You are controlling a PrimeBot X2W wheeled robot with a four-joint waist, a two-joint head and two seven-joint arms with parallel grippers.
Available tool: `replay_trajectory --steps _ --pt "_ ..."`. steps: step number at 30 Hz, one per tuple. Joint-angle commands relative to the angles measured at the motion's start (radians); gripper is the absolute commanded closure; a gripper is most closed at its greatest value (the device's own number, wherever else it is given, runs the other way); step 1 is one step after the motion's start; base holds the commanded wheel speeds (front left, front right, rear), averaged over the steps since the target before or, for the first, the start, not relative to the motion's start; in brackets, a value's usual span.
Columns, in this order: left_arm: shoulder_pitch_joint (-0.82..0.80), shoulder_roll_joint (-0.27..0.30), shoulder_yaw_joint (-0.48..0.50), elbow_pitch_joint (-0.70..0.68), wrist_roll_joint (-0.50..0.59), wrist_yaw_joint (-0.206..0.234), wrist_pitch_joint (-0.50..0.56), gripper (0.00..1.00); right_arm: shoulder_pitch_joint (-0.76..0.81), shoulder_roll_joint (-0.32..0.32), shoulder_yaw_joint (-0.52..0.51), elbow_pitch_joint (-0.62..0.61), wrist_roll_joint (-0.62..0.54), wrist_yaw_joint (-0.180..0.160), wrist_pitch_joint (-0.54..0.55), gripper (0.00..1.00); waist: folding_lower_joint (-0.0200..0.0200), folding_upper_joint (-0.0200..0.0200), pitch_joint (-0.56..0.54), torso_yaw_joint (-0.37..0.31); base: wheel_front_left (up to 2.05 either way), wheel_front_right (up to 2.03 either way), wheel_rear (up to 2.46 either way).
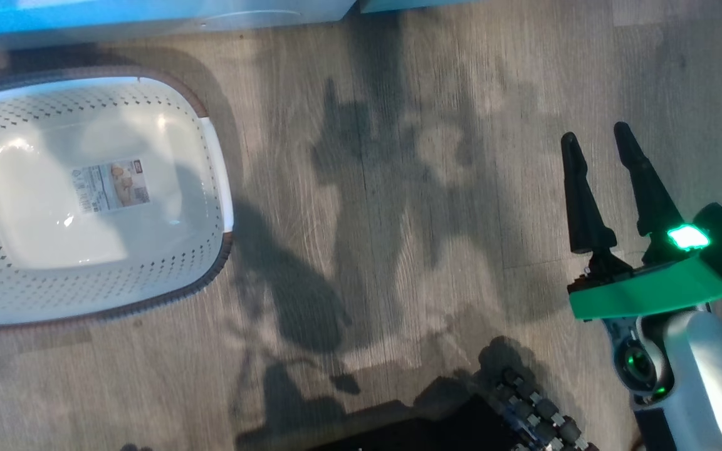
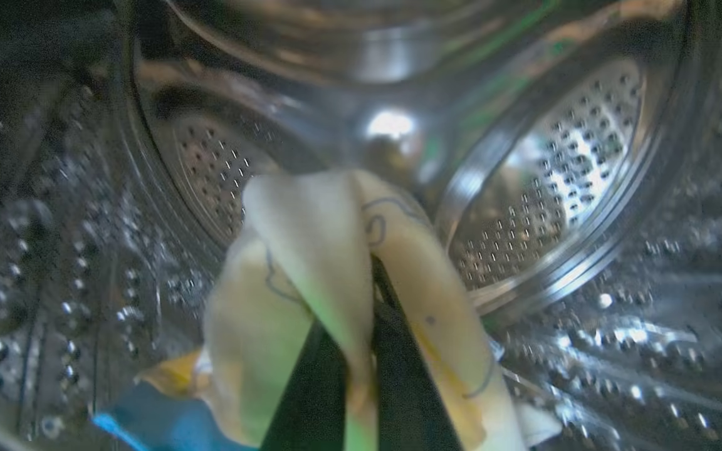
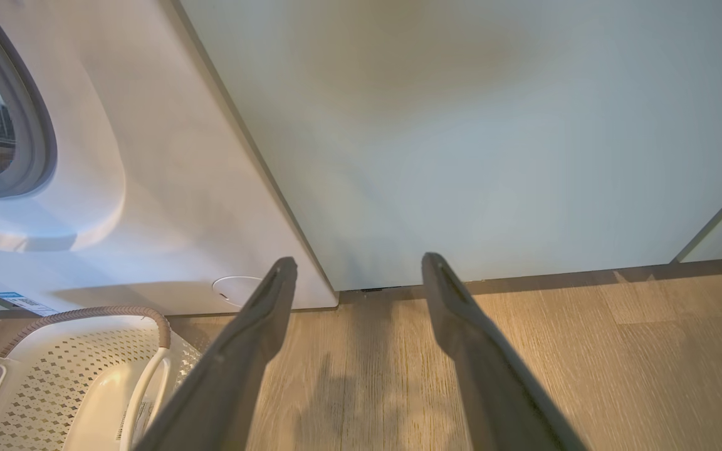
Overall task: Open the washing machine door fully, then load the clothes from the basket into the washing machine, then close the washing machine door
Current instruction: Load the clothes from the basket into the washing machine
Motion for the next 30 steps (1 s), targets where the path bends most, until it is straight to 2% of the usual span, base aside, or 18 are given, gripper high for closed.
replay_trajectory --steps 1,8,15,19,20,21,22,30 --pt "-0.065 0.026 0.019 -0.008 0.013 0.004 -0.033 1.0 0.001 -0.005 0.017 -0.029 0.009 -0.003 -0.009 0.0 -0.0002 0.0 0.007 -0.001 0.0 0.0 0.0" --pt "-0.125 0.005 -0.003 0.106 0.051 0.019 -0.117 1.0 -0.003 -0.005 0.026 -0.027 0.014 -0.003 -0.009 0.0 -0.0002 0.0 0.02 0.003 0.0 0.0 0.0" --pt "-0.102 -0.053 0.012 0.235 -0.034 -0.06 -0.014 1.0 -0.009 -0.005 0.022 -0.023 0.012 -0.003 -0.009 0.0 -0.0002 0.0 0.023 0.019 0.0 0.0 0.0" --pt "-0.094 -0.076 0.03 0.267 -0.073 -0.069 0.027 1.0 -0.012 -0.005 0.022 -0.02 0.009 -0.003 -0.009 0.0 -0.0002 0.0 0.02 0.027 0.0 0.0 0.0" --pt "-0.091 -0.081 0.033 0.278 -0.081 -0.069 0.041 0.87 -0.012 -0.005 0.022 -0.019 0.008 -0.003 -0.009 0.0 -0.0002 0.0 0.018 0.029 0.0 0.0 0.0" --pt "-0.089 -0.083 0.032 0.286 -0.084 -0.071 0.055 0.26 -0.013 -0.005 0.022 -0.018 0.007 -0.003 -0.009 0.0 -0.0002 0.0 0.017 0.031 0.0 0.0 0.0" --pt "-0.088 -0.084 0.032 0.292 -0.088 -0.072 0.063 0.0 -0.013 -0.005 0.022 -0.017 0.007 -0.003 -0.009 0.0 -0.0002 0.0 0.015 0.032 0.0 0.0 0.0" --pt "-0.051 -0.117 0.045 0.31 -0.133 -0.09 0.084 0.0 -0.009 -0.005 0.009 -0.012 -0.002 -0.003 -0.009 0.0 -0.0002 0.0 -0.007 0.053 0.0 0.0 0.0"
